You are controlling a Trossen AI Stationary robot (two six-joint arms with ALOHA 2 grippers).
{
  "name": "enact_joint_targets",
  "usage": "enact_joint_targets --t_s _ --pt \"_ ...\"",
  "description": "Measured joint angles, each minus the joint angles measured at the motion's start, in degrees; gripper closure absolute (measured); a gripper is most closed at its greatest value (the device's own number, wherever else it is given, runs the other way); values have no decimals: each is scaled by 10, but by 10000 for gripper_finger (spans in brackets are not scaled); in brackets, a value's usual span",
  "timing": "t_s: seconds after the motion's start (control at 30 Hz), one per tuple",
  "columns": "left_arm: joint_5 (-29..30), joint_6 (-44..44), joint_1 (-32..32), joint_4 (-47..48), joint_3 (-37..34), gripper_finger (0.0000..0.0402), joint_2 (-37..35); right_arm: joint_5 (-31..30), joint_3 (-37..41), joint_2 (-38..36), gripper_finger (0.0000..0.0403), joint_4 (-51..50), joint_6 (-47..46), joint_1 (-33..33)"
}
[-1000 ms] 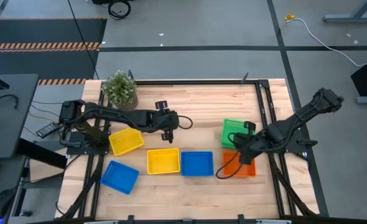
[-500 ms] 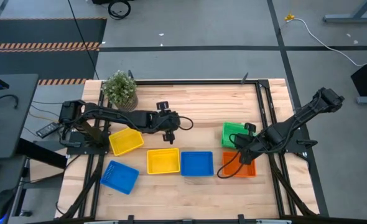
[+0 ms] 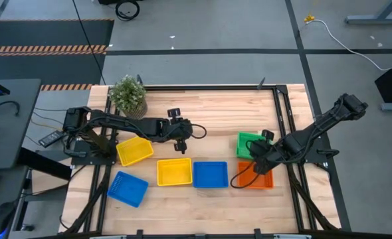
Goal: Stack baskets by color
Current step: Stack the left green bin on top of the right green bins
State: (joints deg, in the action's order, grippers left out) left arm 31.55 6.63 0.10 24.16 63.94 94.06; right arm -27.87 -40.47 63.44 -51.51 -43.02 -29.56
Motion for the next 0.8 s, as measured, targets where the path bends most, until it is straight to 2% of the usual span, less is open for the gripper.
enact_joint_targets --t_s 0.13,0.33,0.4,0.57,0.8 --pt "0 0 0 -2 0 256 0 -1 0 0 279 1 -21 9" --pt "0 0 0 -4 0 259 0 -17 0 8 373 35 14 9" --pt "-3 0 0 -4 0 259 0 -21 0 14 391 45 28 8" --pt "-19 0 0 -3 0 259 0 -31 0 33 359 54 28 8" --pt "-19 -4 -1 -2 0 260 0 3 0 50 320 33 -27 9"
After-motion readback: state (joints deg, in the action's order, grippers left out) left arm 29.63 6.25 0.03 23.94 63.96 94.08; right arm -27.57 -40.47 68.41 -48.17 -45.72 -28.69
